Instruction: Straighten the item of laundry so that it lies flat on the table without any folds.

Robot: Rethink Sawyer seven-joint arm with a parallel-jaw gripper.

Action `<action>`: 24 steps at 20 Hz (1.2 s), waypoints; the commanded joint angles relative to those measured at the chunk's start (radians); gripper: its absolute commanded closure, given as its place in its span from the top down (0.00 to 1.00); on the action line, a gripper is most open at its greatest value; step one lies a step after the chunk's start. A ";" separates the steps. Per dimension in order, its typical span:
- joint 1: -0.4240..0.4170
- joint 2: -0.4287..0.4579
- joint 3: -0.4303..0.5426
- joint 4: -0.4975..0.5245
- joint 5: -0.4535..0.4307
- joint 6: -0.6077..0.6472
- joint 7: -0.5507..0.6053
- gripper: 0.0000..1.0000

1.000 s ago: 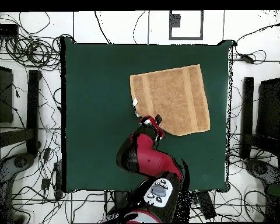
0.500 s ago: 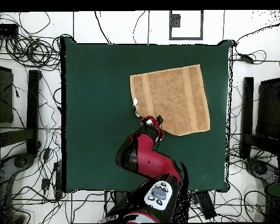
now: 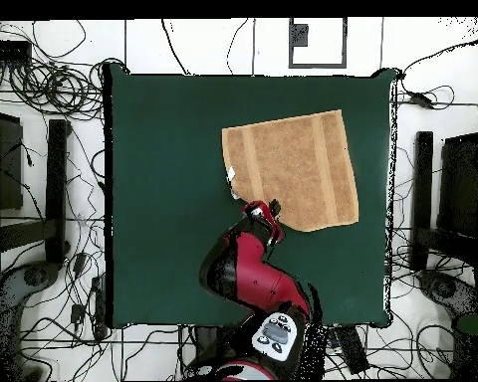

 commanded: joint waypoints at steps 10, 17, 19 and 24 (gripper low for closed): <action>-0.015 0.138 0.208 0.058 0.138 -0.156 0.307 0.00; -0.014 0.193 0.231 0.036 0.182 -0.215 0.306 0.00; -0.024 0.196 0.233 0.037 0.172 -0.228 0.306 0.00; -0.033 0.170 0.239 0.057 0.163 -0.221 0.296 0.00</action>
